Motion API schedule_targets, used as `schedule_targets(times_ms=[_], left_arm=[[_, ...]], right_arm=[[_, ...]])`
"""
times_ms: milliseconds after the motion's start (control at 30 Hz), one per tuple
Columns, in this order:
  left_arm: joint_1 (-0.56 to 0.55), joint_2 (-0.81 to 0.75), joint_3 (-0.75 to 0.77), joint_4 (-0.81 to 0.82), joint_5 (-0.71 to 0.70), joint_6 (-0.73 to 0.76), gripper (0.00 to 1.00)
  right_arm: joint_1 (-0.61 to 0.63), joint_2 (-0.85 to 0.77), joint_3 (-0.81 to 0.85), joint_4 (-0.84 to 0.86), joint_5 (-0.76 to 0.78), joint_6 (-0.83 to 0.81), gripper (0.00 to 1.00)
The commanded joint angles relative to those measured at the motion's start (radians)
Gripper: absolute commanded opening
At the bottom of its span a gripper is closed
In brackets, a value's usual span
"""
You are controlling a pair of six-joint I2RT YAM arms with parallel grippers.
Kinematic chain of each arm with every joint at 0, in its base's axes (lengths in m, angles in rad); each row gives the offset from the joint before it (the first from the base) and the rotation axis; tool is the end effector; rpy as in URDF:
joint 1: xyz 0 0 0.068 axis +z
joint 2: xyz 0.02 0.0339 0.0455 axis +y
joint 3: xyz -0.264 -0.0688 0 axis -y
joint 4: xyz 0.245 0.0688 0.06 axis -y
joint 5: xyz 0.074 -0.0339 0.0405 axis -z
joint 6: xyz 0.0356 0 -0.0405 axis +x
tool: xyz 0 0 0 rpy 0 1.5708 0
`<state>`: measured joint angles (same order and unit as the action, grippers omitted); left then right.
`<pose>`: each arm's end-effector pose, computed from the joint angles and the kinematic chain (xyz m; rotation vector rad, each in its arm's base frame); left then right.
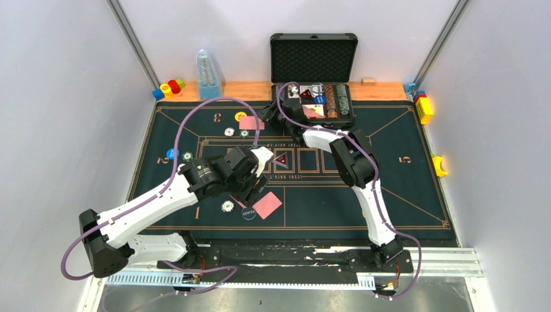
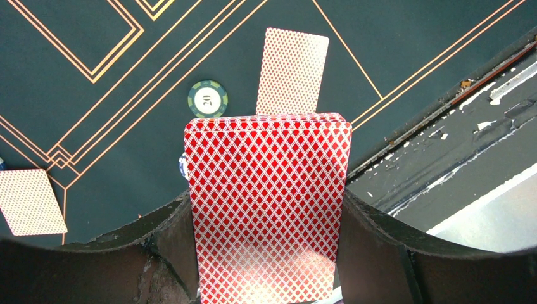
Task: Distribute texas hold em gaming equipment
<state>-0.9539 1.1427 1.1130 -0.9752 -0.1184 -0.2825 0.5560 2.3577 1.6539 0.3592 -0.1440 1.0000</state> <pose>0.1282 -0.1735 0.3141 0.8131 2.4662 -0.3121 0.4520 0.2869 0.1502 0.3576 2.0674 1.1423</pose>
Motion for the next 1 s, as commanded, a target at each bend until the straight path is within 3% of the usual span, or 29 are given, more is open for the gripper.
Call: schedule_targets(times_ms=[0, 167, 333, 467, 633, 733, 967], left_arm=[[-0.002, -0.028, 0.003, 0.026, -0.012, -0.001, 0.00], [-0.002, -0.030, 0.001, 0.026, -0.014, 0.000, 0.00], [-0.001, -0.026, 0.000, 0.025, -0.013, 0.004, 0.00], [-0.002, -0.020, 0.003, 0.025, -0.010, 0.006, 0.00], [-0.001, -0.012, 0.007, 0.030, 0.006, 0.016, 0.00], [-0.002, -0.007, 0.008, 0.037, 0.031, 0.020, 0.00], [-0.002, 0.006, 0.011, 0.039, 0.048, 0.022, 0.00]], right_arm=[[0.004, -0.055, 0.020, -0.075, 0.024, -0.078, 0.57], [0.003, -0.252, -0.124, -0.088, 0.020, -0.169, 0.68], [-0.019, -0.518, -0.338, -0.167, -0.021, -0.291, 0.99], [-0.025, -0.762, -0.616, -0.160, -0.213, -0.340, 1.00], [-0.024, -0.971, -0.933, 0.046, -0.567, -0.231, 1.00], [-0.010, -0.992, -0.977, 0.122, -0.671, -0.175, 1.00], [0.070, -0.914, -0.907, 0.154, -0.711, -0.165, 1.00]])
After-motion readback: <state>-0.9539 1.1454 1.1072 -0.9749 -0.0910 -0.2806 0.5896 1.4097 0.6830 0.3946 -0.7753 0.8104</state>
